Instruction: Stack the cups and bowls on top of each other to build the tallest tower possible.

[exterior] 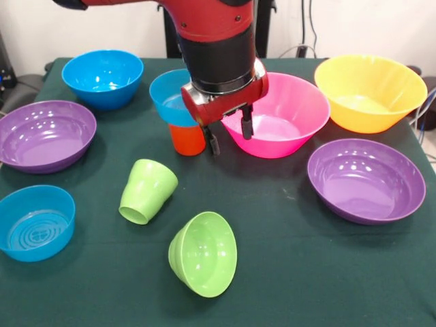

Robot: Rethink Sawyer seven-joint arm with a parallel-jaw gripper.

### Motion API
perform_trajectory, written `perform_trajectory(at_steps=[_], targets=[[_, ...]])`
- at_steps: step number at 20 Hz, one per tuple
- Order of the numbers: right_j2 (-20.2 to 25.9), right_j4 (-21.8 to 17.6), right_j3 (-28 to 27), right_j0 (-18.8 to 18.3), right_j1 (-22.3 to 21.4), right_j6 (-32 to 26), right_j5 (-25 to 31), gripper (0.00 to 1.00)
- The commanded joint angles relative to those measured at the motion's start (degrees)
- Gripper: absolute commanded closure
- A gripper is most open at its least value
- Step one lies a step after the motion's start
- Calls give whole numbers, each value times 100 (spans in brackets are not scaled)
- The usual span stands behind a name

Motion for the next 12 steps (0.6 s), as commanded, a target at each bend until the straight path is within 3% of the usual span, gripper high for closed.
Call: perform_trajectory(at_steps=[1,12], targets=[[132,-15,-147,-34,50,32,-93,0],[516,-310,-174,-406,146,-617,-1003,0]])
